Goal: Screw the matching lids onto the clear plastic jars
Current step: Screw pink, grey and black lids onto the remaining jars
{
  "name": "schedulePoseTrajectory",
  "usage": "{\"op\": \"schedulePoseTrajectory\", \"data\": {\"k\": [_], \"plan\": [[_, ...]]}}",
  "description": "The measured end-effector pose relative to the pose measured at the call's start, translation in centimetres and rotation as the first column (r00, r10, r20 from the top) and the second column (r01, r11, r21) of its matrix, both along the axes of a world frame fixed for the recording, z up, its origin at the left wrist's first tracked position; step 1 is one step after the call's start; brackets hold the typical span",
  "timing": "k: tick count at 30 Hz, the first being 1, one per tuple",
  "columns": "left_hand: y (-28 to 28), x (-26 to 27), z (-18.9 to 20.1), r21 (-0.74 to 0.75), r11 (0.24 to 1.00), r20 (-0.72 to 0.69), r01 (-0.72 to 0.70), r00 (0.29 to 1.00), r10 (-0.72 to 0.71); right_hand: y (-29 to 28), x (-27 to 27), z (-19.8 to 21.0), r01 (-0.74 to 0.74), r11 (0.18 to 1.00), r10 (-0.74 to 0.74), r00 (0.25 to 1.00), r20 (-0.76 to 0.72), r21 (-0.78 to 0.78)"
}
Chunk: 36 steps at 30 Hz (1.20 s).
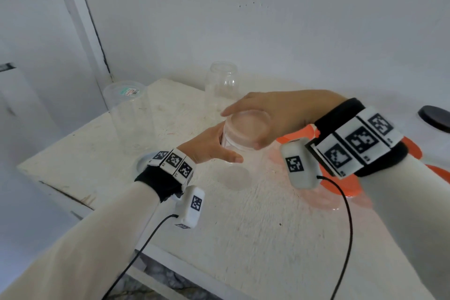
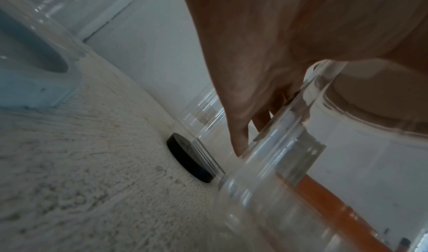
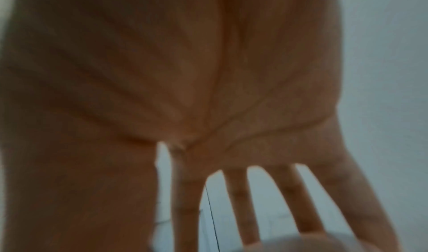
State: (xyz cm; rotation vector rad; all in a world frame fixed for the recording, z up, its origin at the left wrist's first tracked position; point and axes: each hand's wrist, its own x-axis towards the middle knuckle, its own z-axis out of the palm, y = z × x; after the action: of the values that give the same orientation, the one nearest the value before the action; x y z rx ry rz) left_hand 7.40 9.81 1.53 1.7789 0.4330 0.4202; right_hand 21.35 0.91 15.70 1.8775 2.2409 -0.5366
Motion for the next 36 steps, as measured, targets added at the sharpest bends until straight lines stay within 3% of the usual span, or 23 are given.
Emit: {"op": "schedulePoseTrajectory", "data": {"k": [4, 7, 10, 16, 24, 27, 30, 33, 36], "plan": [[-0.4, -0.1, 0.2, 0.007, 1.000, -0.032, -0.013, 0.999, 0.013, 0.4, -0.7, -0.8, -0.011, 0.990, -0.006, 0.992, 0.124, 0.142], [-0.7, -0.3, 0.5, -0.003, 1.000, -0.044, -0.026, 0.999, 0.026, 0.5, -0.7, -0.5, -0.034, 0.989, 0.012, 0.988, 0.156, 0.142], [-0.7, -0.4, 0.7, 0.005, 1.000, -0.088, -0.027, 0.996, 0.027, 0.4, -0.4, -0.7, -0.027, 0.993, 0.012, 0.992, 0.126, 0.112], [-1.1, -0.5, 0.8, 0.044, 0.992, -0.108, -0.118, 0.987, 0.122, 0.1, -0.4, -1.7, 0.045, 0.978, -0.057, 0.997, 0.051, 0.204], [-2.1, -1.2, 1.2, 0.081, 0.987, -0.130, -0.136, 0.981, 0.146, -0.6, 0.0, -3.1, 0.048, 0.967, -0.047, 0.999, -0.012, 0.252], [-2.1, -3.4, 1.5, 0.122, 0.955, -0.112, -0.271, 0.952, 0.285, -0.9, 0.0, -3.1, 0.048, 0.967, -0.030, 0.997, -0.075, 0.250], [-1.3, -6.7, 2.7, 0.402, 0.807, 0.031, -0.434, 0.887, 0.461, -1.0, -0.2, -3.3, 0.010, 0.974, 0.008, 0.997, -0.077, 0.226], [0.8, -10.3, 3.8, 0.685, 0.531, 0.165, -0.500, 0.815, 0.555, -0.4, -0.9, -4.0, -0.052, 0.972, 0.059, 0.998, -0.026, 0.230], [3.8, -12.9, 4.1, 0.853, 0.288, 0.186, -0.435, 0.768, 0.613, 1.2, -2.4, -4.7, -0.083, 0.959, 0.096, 0.995, -0.033, 0.272]]}}
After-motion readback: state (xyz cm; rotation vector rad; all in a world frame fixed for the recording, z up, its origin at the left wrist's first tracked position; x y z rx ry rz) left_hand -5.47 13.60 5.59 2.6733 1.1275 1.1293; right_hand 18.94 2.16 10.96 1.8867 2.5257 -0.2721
